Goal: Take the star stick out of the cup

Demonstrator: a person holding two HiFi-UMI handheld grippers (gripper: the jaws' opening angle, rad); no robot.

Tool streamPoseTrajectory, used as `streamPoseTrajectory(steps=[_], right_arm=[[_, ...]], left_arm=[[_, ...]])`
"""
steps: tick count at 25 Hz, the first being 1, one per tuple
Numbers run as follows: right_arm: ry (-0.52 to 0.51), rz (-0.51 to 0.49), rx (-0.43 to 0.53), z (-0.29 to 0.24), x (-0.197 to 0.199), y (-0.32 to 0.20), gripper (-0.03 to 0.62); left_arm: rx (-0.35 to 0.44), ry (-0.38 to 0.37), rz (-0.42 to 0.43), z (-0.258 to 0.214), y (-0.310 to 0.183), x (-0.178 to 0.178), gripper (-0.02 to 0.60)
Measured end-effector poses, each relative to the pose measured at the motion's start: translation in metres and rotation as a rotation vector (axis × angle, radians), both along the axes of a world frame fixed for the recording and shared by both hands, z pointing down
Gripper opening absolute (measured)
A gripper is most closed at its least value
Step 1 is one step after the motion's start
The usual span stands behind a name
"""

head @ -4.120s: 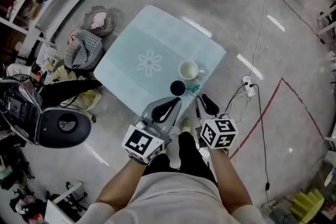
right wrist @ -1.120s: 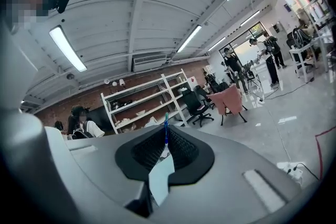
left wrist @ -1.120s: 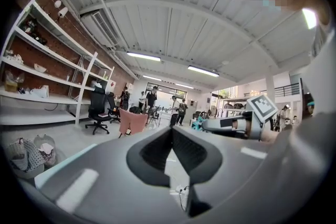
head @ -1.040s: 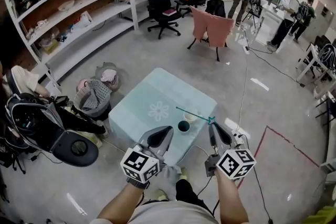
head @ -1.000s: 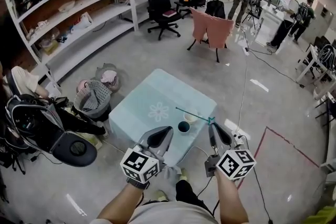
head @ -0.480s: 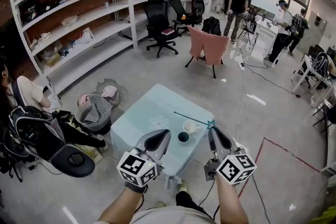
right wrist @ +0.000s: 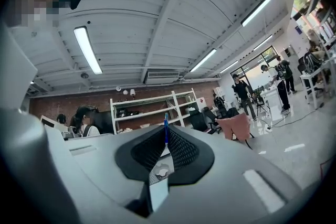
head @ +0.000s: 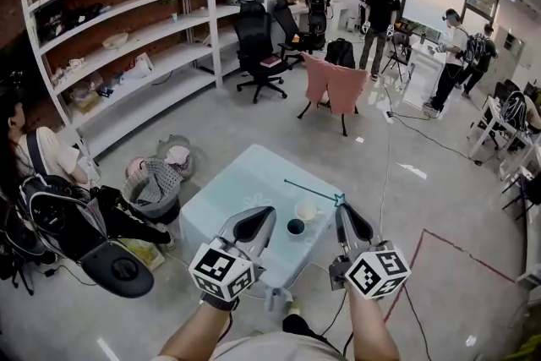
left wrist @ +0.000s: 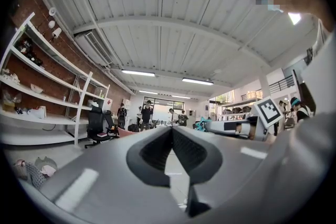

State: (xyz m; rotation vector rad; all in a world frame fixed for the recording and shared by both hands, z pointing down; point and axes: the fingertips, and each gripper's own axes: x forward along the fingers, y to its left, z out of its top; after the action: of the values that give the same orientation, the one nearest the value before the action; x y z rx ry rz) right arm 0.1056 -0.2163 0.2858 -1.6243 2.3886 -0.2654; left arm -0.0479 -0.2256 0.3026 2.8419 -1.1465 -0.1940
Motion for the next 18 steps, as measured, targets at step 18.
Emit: streamPoseTrajectory(steps=[18], right_arm=[[0.008, -0.008, 0.012, -0.0010, -0.0007, 0.0024, 0.026]], left_arm=[[0.008, 0.002, -0.007, -0.0001, 0.0011, 0.0036, 0.006]])
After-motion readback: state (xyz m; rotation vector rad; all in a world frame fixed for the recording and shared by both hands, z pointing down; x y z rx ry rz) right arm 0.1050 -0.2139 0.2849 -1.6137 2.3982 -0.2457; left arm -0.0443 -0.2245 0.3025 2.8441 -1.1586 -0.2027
